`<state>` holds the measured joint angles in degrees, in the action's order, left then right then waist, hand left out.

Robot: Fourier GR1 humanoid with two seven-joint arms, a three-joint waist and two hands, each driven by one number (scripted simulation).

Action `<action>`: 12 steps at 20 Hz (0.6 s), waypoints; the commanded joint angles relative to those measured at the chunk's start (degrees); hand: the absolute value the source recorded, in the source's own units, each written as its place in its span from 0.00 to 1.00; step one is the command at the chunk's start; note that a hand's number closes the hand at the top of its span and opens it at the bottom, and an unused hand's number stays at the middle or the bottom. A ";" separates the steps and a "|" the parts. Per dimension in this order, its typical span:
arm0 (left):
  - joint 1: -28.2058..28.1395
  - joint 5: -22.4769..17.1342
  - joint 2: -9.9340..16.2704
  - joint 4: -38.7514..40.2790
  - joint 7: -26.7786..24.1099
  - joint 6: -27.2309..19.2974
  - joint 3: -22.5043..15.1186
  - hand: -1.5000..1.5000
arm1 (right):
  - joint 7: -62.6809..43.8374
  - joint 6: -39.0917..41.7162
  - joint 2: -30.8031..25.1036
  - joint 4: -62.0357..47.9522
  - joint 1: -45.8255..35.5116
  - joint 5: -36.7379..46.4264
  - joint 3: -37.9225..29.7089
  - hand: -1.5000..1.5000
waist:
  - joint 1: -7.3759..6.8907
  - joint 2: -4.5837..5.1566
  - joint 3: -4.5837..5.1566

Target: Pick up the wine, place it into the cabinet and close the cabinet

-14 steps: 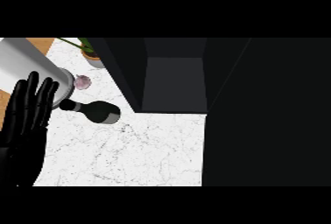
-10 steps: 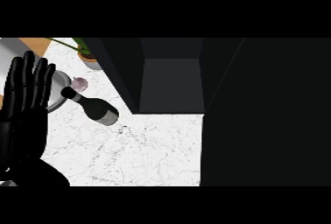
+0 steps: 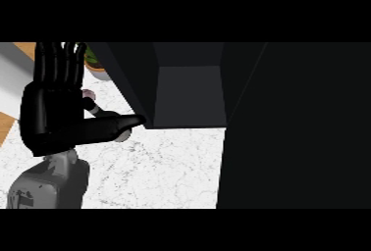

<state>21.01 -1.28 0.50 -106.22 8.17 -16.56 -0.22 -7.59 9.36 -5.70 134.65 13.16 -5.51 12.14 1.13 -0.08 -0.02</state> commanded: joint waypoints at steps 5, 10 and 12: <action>7.96 6.43 -0.49 -4.03 13.36 -13.79 -9.10 0.00 | -8.87 0.28 -1.56 14.18 6.90 -1.45 4.41 0.00 | -0.49 -0.19 -0.01; 3.47 9.23 -0.50 -11.82 17.48 -14.85 -14.46 0.00 | -12.39 -2.52 -0.61 13.62 1.71 -3.69 2.13 0.00 | -1.18 -0.10 0.00; 6.59 11.16 -0.50 -9.08 19.08 -18.78 -16.51 0.00 | -11.56 -0.92 -1.65 16.80 6.58 -0.93 5.87 0.00 | -0.62 -0.16 -0.01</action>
<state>25.56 7.09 0.04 -113.43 22.52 -32.31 -13.77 -15.77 8.17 -6.30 142.46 16.24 -5.40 17.05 0.41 -0.24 0.05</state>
